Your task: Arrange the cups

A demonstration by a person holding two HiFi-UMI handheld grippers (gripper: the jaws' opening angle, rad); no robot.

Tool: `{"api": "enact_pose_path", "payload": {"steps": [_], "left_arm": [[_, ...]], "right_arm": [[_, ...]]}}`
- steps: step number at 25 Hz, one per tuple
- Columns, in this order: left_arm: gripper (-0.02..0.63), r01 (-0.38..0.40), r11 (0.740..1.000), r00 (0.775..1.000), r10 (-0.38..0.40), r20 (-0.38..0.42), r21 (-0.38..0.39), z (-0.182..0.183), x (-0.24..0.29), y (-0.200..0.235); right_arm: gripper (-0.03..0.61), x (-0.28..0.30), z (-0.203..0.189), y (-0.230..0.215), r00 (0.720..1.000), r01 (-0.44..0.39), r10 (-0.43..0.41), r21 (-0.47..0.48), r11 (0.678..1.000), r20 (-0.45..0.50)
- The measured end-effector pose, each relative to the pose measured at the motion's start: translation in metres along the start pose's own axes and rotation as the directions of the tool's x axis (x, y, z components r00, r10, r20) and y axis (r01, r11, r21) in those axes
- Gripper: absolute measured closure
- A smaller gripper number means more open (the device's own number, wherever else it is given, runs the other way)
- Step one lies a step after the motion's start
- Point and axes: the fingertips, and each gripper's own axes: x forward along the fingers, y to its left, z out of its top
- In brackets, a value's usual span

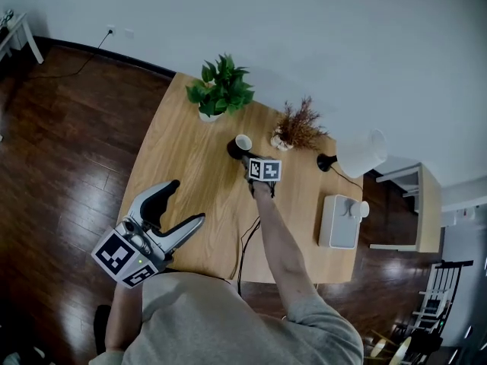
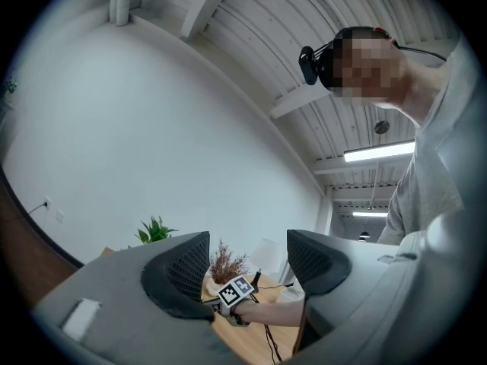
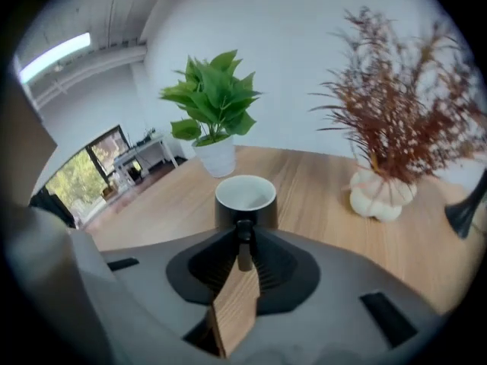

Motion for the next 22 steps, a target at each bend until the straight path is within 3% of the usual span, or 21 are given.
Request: {"api": "enact_pose_path", "payload": {"steps": [3,7,9,12,14,17,19,22], "left_arm": [[0.302,0.077,0.997,0.997,-0.077,-0.013,0.001,-0.004,0.017,-0.015],[0.302,0.221,0.975,0.974,-0.22,-0.043,0.001,-0.016,0.056,-0.055],[0.302,0.289,0.957,0.955,-0.289,-0.065,-0.004,-0.025,0.076,-0.079],[0.302,0.384,0.923,0.918,-0.384,-0.096,-0.011,-0.039,0.109,-0.119],[0.302,0.446,0.895,0.888,-0.445,-0.115,-0.012,-0.049,0.128,-0.148],[0.302,0.52,0.854,0.846,-0.515,-0.138,-0.006,-0.058,0.148,-0.185],[0.302,0.544,0.839,0.829,-0.539,-0.149,-0.008,-0.063,0.156,-0.2],[0.302,0.553,0.833,0.82,-0.546,-0.171,-0.012,-0.073,0.161,-0.214]], "right_arm": [[0.492,-0.04,-0.019,0.014,0.988,-0.104,0.084,0.15,0.983,0.131],[0.492,-0.115,-0.04,0.012,0.949,-0.183,0.111,0.228,0.956,0.296],[0.492,-0.16,-0.045,0.003,0.917,-0.205,0.096,0.252,0.946,0.386],[0.492,-0.235,-0.05,-0.028,0.846,-0.216,0.03,0.291,0.932,0.532],[0.492,-0.286,-0.061,-0.062,0.804,-0.176,-0.05,0.319,0.931,0.592],[0.492,-0.35,-0.092,-0.132,0.77,-0.022,-0.221,0.37,0.929,0.599],[0.492,-0.379,-0.119,-0.186,0.755,0.1,-0.344,0.422,0.901,0.558],[0.492,-0.403,-0.161,-0.261,0.738,0.268,-0.5,0.482,0.834,0.453]]}}
